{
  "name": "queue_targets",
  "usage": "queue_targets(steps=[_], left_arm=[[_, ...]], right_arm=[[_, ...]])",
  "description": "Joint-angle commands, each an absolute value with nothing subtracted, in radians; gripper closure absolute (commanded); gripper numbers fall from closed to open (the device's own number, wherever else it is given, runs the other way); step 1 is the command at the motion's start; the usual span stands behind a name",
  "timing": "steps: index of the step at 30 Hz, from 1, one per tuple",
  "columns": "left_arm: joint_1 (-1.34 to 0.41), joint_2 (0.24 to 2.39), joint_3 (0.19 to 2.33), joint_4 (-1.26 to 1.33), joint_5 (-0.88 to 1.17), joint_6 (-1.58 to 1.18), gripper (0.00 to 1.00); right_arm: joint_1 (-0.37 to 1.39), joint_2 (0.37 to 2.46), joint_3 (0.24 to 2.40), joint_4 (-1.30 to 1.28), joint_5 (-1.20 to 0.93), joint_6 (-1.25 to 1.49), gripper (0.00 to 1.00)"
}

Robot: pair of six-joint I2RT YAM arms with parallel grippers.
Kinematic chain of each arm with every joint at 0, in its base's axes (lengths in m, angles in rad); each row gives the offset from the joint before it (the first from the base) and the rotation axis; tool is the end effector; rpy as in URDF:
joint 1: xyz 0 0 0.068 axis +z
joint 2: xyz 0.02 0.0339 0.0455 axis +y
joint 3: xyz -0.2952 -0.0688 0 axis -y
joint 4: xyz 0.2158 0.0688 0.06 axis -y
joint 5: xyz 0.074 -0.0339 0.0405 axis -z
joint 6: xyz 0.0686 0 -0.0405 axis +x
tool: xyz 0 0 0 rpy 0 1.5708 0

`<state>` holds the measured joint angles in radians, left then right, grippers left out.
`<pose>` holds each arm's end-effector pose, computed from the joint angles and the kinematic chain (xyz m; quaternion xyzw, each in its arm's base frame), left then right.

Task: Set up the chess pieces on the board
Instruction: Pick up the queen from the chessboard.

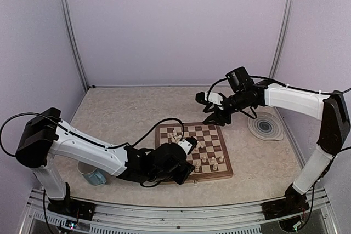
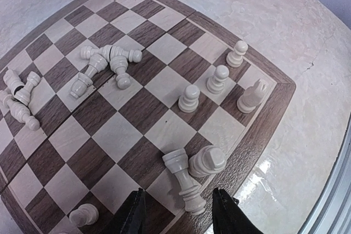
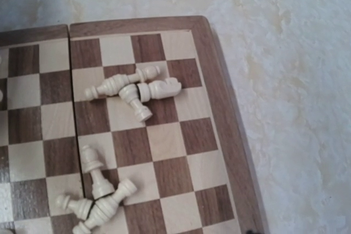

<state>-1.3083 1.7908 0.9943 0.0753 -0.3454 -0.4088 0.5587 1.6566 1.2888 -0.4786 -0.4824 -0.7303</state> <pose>0.1216 -0.3631 0.1978 0.3264 0.8391 -0.2050 0.3838 0.2863 0.2165 0.2851 -0.6132 0.6750 0.1931 0.3619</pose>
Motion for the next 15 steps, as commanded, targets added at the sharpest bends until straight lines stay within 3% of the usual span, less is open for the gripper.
queue_targets(steps=[1, 15], left_arm=[[-1.312, 1.811, 1.022, 0.074, -0.345, -0.423, 0.56], [-1.308, 1.872, 1.028, 0.064, -0.302, -0.418, 0.58]], right_arm=[[0.548, 1.638, 1.275, -0.455, -0.49, -0.719, 0.46], [0.548, 1.658, 1.269, -0.455, -0.48, -0.728, 0.46]])
